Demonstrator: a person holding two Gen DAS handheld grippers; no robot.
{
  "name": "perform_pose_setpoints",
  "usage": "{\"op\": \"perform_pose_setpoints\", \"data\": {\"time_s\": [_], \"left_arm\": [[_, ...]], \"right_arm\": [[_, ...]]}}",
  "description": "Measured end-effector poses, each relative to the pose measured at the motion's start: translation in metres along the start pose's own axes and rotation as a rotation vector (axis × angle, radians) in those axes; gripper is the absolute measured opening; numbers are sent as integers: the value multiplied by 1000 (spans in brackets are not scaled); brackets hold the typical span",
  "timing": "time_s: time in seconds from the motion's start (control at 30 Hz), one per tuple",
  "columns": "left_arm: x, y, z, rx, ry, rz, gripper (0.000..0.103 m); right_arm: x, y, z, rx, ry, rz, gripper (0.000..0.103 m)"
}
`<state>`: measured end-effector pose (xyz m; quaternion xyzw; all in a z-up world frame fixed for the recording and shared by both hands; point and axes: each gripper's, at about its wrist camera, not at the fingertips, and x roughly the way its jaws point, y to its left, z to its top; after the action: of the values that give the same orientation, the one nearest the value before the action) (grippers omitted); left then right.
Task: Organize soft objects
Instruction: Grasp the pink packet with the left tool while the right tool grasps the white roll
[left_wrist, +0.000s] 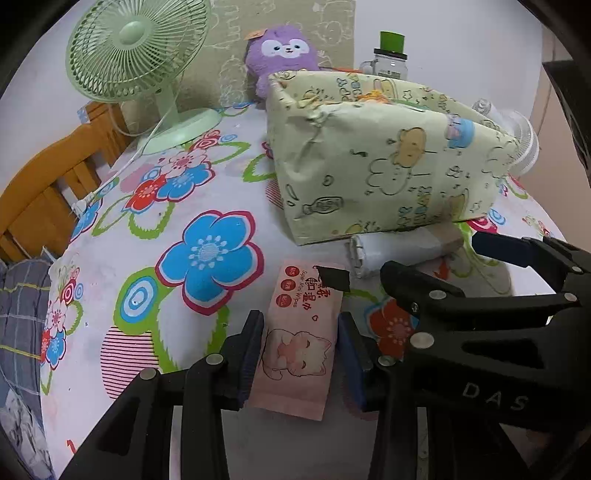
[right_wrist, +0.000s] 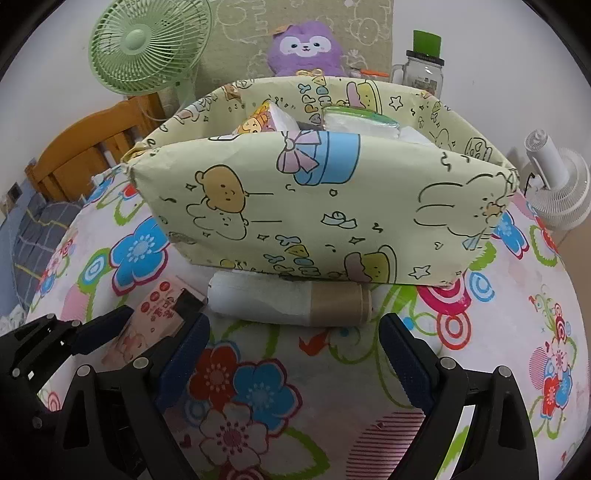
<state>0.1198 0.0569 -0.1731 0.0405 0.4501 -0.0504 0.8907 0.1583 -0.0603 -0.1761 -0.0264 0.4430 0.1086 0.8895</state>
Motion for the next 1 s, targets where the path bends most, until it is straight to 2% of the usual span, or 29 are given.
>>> {"op": "perform_pose_setpoints", "data": {"time_s": [0.33,0.4,0.7,0.87,1.0], "left_arm": [[7,8,7,-16,-5,-31,42],[8,9,8,-19,-6,-30,42],[9,7,10,-12,-10,-36,42],[10,5,12,-9,-9,-35,42],[10,2,12,-8,-8,-38,42]], "right_arm": [[14,5,6,36,23,-15,95],[17,7,7,44,28,-16,99],[25,15,9,53,14,-47,100],[22,11,8,50,3,-32,94],[17,7,7,47,3,-14,92]]}}
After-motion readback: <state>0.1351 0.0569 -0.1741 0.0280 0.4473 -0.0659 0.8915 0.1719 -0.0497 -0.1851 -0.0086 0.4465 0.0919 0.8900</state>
